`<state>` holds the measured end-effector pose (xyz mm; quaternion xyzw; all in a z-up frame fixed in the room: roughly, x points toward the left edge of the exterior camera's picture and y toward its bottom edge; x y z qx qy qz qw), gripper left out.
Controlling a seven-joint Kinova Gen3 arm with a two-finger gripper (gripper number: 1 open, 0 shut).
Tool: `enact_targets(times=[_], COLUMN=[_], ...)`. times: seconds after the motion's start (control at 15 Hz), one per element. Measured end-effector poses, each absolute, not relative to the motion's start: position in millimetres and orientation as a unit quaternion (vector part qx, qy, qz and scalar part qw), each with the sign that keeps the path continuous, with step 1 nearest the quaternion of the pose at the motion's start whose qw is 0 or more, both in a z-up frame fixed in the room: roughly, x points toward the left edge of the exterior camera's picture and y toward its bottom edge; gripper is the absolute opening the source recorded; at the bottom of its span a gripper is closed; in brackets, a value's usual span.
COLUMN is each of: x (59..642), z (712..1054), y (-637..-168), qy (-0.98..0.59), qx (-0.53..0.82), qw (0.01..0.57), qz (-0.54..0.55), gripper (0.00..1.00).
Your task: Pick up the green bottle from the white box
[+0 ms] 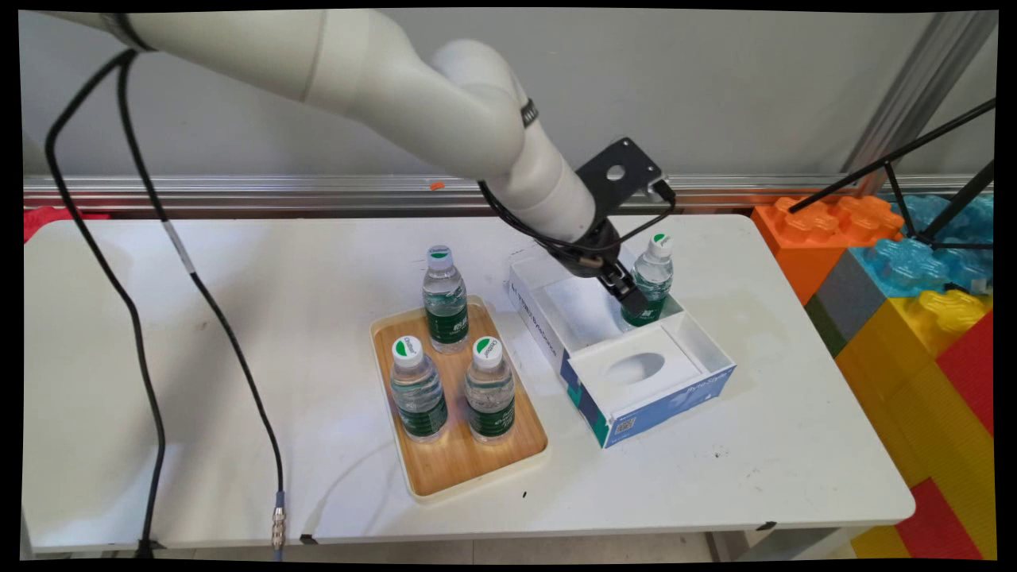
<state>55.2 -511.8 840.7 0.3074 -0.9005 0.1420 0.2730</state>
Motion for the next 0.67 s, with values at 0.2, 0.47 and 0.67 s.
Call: enact_targets(times=[0.2,0.47,0.67], x=[48.4,41.7,38.0], z=[828.6,814.4,807.3], y=[-518.6,-525.7,-529.3], qy=[-0.895,-0.889,-0.885], qx=[0.306,0.306,0.305], qw=[0.286,0.304,0.314], qz=[0.15,0.158,0.161], gripper=[1.0,1.0,1.0])
